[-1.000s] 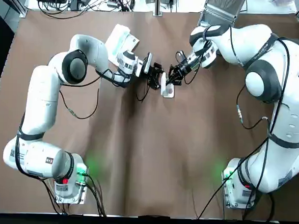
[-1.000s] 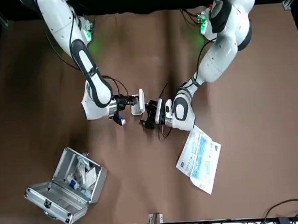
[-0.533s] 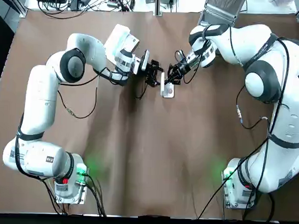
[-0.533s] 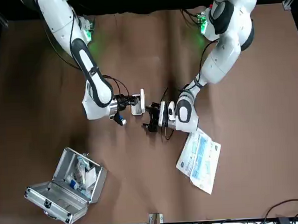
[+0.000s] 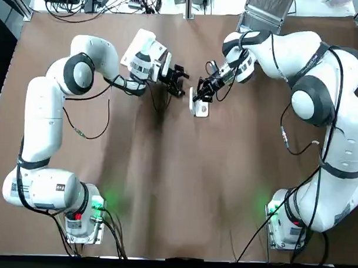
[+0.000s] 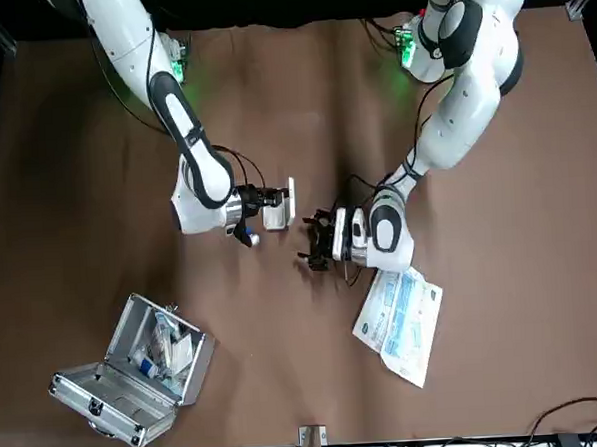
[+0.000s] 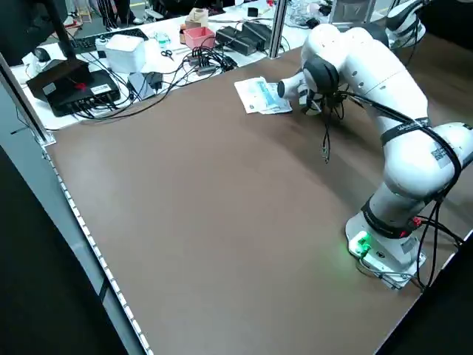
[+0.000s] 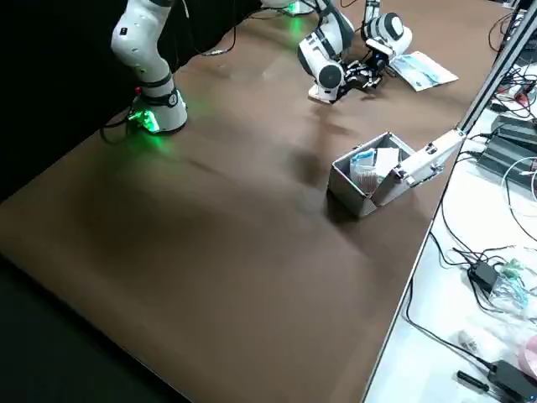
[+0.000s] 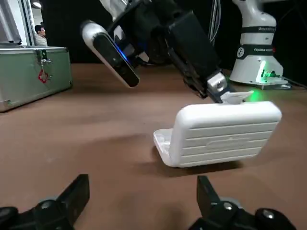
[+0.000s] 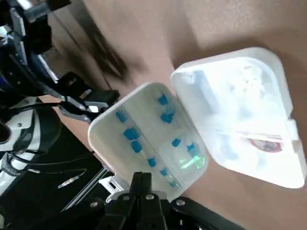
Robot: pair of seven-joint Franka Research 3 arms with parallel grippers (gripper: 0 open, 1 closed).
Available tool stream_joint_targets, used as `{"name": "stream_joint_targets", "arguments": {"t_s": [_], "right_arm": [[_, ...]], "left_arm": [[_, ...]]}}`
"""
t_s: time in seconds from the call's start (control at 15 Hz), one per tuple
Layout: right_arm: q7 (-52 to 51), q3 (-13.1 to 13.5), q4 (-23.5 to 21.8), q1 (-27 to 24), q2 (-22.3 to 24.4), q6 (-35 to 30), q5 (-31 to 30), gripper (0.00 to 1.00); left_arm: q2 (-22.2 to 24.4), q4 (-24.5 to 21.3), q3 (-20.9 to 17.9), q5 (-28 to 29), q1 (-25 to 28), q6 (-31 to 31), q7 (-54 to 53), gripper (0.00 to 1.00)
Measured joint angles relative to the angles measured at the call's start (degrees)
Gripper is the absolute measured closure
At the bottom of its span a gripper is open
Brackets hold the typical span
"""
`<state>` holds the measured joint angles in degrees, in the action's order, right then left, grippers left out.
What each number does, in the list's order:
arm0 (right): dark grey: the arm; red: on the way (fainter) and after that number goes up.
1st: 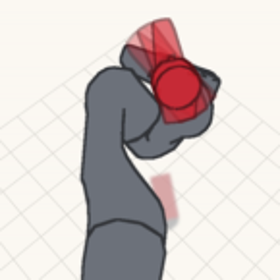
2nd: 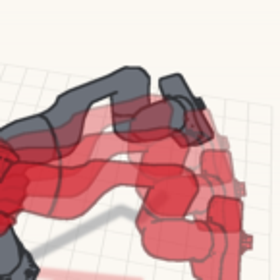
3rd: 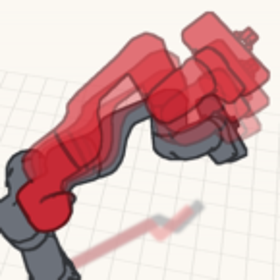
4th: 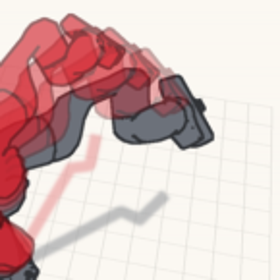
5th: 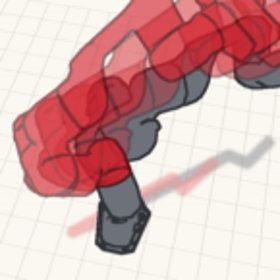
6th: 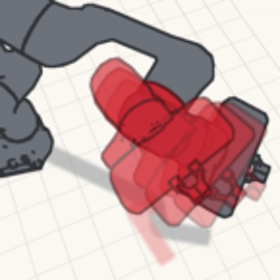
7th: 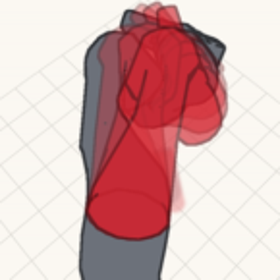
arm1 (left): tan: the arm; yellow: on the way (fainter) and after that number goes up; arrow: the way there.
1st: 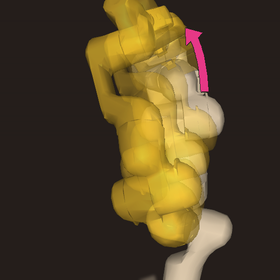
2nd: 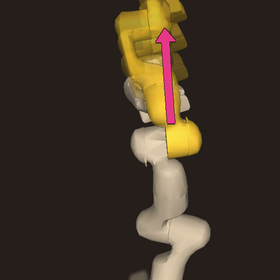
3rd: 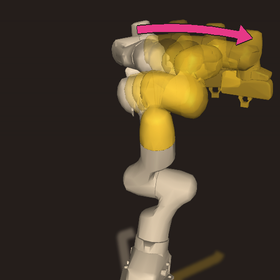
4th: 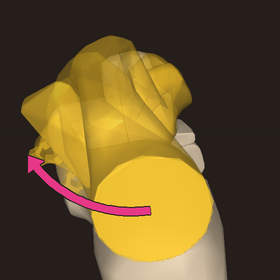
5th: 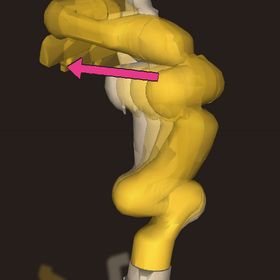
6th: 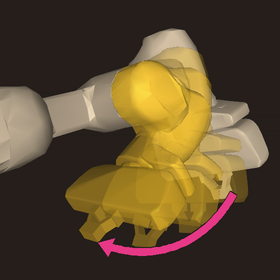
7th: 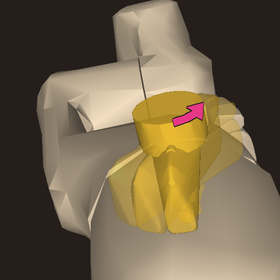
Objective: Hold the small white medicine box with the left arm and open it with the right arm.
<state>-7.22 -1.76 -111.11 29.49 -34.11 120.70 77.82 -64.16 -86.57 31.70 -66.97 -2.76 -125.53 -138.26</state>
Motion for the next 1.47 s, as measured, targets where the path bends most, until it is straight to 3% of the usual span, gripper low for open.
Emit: {"name": "stream_joint_targets", "arguments": {"t_s": [0.67, 1.2, 1.47], "right_arm": [[0.03, 0.00, 1.57, 2.41, -2.75, 4.93, 0.17, 0.99], [0.03, 0.00, 2.46, 5.87, -3.65, 11.04, 0.19, 0.99], [0.03, 0.01, 2.54, 7.51, -3.70, 13.58, 0.17, 0.99]], "left_arm": [[2.44, -0.60, 0.03, 6.45, 8.13, 8.88, 6.04, 0.00], [7.11, -0.51, 0.16, 10.78, 11.21, 12.02, 18.76, 0.00], [10.56, -0.45, 0.20, 13.88, 11.69, 12.85, 30.81, 0.00]]}}
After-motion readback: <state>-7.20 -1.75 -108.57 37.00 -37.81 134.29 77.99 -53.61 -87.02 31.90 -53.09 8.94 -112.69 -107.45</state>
